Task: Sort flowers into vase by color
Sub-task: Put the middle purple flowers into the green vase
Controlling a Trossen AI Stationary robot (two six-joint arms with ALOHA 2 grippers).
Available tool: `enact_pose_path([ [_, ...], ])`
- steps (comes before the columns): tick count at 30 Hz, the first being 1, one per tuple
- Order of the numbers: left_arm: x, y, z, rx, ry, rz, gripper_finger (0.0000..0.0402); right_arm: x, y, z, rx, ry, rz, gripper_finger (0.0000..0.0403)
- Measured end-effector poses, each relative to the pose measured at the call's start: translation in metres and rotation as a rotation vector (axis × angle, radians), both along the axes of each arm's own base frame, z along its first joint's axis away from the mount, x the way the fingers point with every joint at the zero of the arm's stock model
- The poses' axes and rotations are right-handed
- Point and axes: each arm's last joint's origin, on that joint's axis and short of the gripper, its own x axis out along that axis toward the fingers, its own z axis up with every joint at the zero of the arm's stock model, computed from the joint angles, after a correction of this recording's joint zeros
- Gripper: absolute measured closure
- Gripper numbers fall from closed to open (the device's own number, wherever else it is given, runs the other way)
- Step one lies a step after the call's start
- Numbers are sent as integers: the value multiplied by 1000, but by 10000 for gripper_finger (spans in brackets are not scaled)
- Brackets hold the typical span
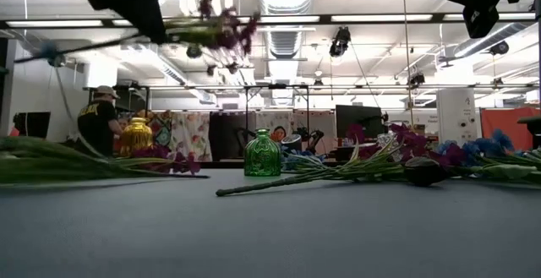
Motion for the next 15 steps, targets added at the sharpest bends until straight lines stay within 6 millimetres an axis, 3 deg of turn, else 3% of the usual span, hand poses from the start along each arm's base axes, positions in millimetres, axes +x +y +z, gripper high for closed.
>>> enact_pose_path([
  [7, -32, 11, 29, -10, -117, -5, 386, 0, 0, 0, 0, 0, 0, 335],
  [12, -43, 18, 43, 158, -238, 62, 386, 0, 0, 0, 0, 0, 0, 335],
  [15, -43, 19, 45, 212, -220, 33, 386, 0, 0, 0, 0, 0, 0, 335],
])
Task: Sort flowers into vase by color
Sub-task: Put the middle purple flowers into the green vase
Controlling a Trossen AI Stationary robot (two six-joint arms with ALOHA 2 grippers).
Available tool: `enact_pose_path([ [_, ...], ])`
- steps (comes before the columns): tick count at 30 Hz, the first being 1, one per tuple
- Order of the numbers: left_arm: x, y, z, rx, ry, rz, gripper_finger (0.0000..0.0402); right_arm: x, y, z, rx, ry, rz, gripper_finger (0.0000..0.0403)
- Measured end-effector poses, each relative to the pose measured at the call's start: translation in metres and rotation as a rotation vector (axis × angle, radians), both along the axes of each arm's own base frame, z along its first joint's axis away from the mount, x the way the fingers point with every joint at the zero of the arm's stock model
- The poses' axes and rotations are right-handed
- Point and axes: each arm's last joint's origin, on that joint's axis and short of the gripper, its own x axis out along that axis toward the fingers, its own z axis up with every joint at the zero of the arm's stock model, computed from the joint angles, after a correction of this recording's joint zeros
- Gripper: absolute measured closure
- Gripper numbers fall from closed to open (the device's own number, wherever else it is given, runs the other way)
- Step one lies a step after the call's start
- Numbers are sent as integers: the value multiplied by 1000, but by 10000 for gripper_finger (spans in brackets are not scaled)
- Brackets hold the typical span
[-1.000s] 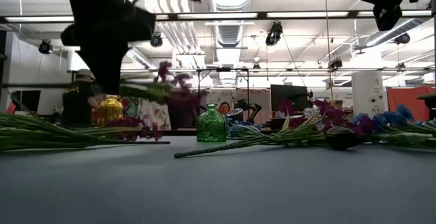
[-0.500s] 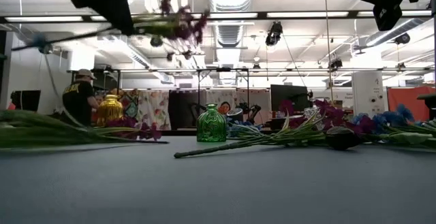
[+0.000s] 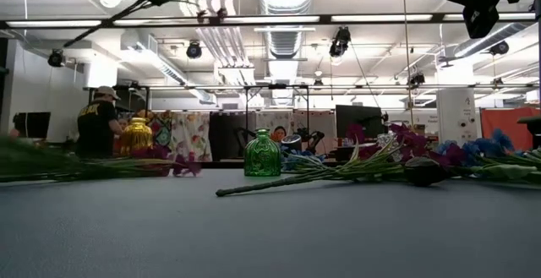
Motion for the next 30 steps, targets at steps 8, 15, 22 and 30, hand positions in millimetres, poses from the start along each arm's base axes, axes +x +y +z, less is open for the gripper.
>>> enact_pose_path([
  [8, 22, -5, -31, -197, 233, -52, 394, 0, 0, 0, -1, 1, -1, 335],
  [15, 63, -14, -23, 7, 42, -186, 395, 0, 0, -1, -8, 10, 0, 335],
  [22, 97, -21, -14, 166, -208, -456, 396, 0, 0, -2, -15, 24, -1, 335],
  [30, 104, -3, -41, 313, -523, -616, 397, 0, 0, -2, -16, 24, -1, 335],
])
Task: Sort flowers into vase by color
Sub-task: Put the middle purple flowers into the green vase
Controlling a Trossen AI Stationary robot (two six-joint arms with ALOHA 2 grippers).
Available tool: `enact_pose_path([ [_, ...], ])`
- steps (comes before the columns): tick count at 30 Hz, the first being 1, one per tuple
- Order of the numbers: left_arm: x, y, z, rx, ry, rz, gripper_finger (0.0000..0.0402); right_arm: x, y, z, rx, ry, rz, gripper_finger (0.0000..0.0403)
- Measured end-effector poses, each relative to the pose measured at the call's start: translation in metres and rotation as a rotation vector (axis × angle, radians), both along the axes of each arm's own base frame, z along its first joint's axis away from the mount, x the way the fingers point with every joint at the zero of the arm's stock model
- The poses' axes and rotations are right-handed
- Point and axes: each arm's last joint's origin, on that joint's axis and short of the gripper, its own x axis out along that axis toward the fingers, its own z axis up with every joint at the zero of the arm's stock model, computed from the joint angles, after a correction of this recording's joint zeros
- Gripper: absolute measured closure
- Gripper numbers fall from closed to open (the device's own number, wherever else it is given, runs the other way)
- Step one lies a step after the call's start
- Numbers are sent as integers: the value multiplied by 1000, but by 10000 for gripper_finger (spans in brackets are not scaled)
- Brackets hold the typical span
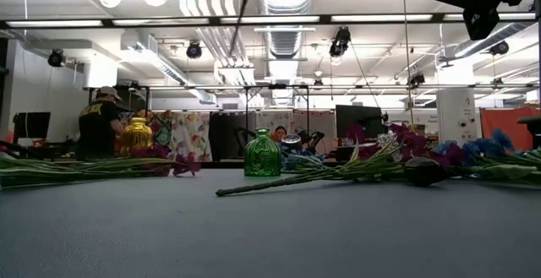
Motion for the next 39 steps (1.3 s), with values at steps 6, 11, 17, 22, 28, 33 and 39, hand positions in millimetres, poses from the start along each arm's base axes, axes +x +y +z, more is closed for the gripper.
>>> enact_pose_path([
  [6, -11, 22, -22, -11, -195, -53, 397, 0, 0, 0, 1, -1, 0, 335],
  [11, -18, 33, -33, -2, -233, -39, 397, 0, 0, 0, 0, -1, -1, 335],
  [17, -7, 54, -45, 2, -244, 47, 397, 0, 0, 0, 1, -2, -1, 335],
  [22, 15, 82, -64, -33, -187, 130, 397, 0, 0, 0, 2, -3, -2, 335],
  [28, 32, 102, -79, -60, -156, 135, 397, 0, 0, 0, 1, -2, -1, 335],
  [33, 30, 108, -84, -62, -139, 154, 397, 0, 0, 0, 2, -2, -1, 335],
  [39, 22, 117, -82, -40, -139, 187, 397, 0, 0, 0, 1, -1, -1, 335],
])
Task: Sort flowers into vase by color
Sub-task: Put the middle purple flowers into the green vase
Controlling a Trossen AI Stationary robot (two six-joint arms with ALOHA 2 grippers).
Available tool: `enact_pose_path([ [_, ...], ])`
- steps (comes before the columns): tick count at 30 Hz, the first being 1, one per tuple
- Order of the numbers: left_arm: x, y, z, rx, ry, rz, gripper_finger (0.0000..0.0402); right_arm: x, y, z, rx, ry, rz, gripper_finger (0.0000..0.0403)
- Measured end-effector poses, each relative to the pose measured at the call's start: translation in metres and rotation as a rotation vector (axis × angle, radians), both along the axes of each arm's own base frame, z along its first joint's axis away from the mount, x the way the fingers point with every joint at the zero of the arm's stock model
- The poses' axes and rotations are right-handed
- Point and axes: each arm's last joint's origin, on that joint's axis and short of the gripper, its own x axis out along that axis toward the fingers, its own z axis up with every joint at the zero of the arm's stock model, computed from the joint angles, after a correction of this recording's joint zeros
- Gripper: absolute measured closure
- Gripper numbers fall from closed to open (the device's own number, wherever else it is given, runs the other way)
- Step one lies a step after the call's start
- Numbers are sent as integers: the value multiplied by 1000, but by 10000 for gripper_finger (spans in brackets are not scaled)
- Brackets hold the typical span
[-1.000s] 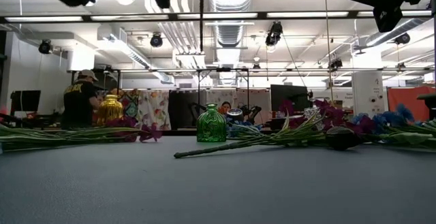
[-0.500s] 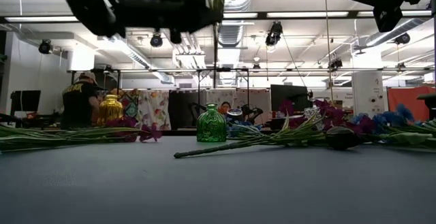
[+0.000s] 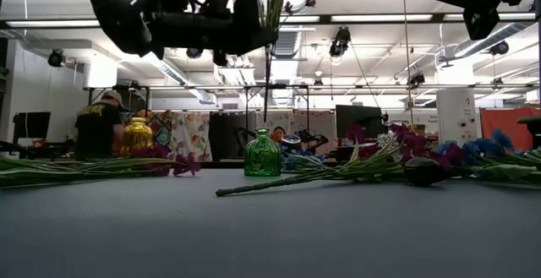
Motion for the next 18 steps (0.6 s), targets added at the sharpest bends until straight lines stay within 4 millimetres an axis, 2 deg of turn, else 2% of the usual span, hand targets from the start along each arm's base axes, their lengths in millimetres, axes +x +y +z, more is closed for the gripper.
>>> enact_pose_path([
  [6, -2, 11, -4, -2, 15, 9, 397, 0, 0, 0, -2, 4, 0, 335],
  [18, -2, 11, -8, -27, 30, -10, 397, 0, 0, -1, -5, 10, 0, 335],
])
